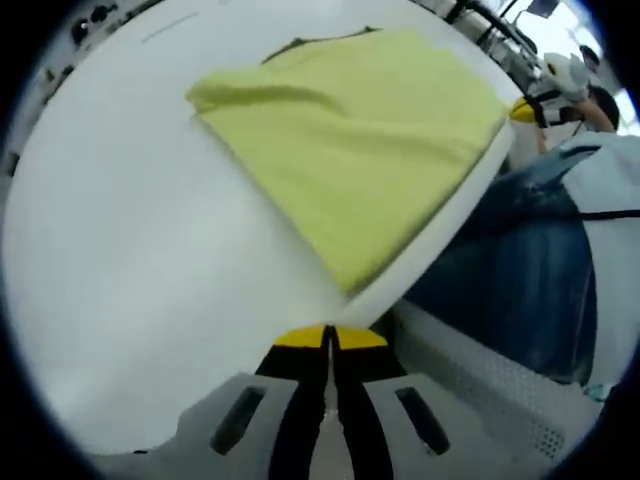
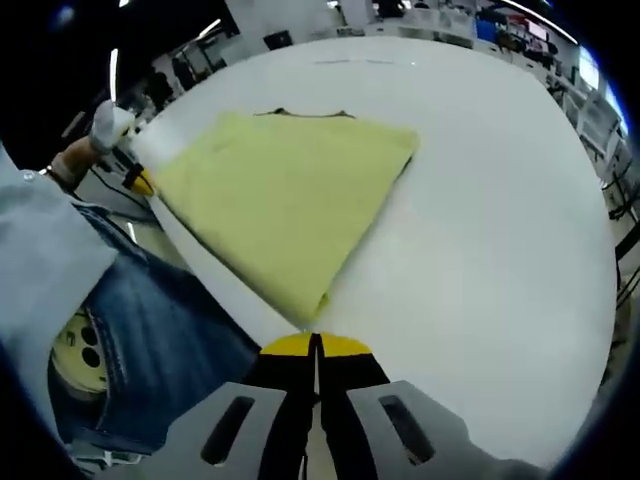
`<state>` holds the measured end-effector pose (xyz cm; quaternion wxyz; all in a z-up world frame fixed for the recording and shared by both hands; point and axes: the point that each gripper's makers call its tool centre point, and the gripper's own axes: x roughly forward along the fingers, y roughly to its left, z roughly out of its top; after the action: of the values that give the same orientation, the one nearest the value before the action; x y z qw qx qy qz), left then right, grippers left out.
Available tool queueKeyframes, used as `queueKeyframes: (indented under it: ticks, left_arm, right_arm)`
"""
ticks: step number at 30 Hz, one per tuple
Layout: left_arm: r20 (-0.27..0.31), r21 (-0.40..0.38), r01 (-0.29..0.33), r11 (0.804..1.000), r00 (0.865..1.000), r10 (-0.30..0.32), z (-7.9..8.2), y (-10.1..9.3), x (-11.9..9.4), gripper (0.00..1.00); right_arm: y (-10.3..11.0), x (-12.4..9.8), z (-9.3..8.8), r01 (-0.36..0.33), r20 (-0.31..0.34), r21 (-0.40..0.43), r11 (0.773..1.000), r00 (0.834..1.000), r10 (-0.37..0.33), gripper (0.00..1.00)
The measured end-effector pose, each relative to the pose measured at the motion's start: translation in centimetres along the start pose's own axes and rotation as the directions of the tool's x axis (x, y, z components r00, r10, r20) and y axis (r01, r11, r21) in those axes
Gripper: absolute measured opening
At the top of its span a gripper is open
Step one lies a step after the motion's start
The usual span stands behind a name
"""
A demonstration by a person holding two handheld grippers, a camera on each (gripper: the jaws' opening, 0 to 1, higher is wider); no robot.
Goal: Fold the garment on the visible template until the final outline fits inside the template.
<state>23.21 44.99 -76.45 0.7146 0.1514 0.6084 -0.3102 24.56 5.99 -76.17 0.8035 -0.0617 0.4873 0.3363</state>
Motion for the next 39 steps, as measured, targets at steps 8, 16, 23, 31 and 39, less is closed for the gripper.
queueKeyframes:
  ticks: [8, 16, 23, 31, 39]
  left_arm:
    - [0.060, 0.018, -0.029, 0.999, 0.998, 0.028, 1.2, 0.2, -1.3, 0.00]
    - [0.143, 0.036, -0.041, 0.999, 0.989, 0.035, 3.3, 0.4, -2.2, 0.02]
    - [0.175, 0.070, -0.060, 0.996, 0.983, 0.047, 4.9, 0.2, -2.5, 0.12]
    - [0.203, 0.049, -0.051, 0.998, 0.978, 0.040, 6.1, 0.3, -2.0, 0.17]
    - [0.142, 0.019, -0.055, 0.998, 0.989, 0.052, 4.7, 0.5, -0.2, 0.16]
  right_arm:
    - [-0.4, -0.7, 1.3, 0.031, 0.015, -0.042, 0.999, 0.999, -0.030, 0.01]
    - [-0.4, -0.8, 3.0, 0.044, 0.041, -0.086, 0.995, 0.998, -0.041, 0.02]
    - [0.1, -0.3, 3.6, 0.029, 0.040, -0.122, 0.992, 0.999, -0.024, 0.06]
    - [0.6, 0.6, 4.3, 0.023, 0.057, -0.129, 0.991, 0.998, -0.016, 0.08]
    - [0.3, 1.2, 3.5, 0.027, 0.047, -0.113, 0.993, 0.999, -0.022, 0.08]
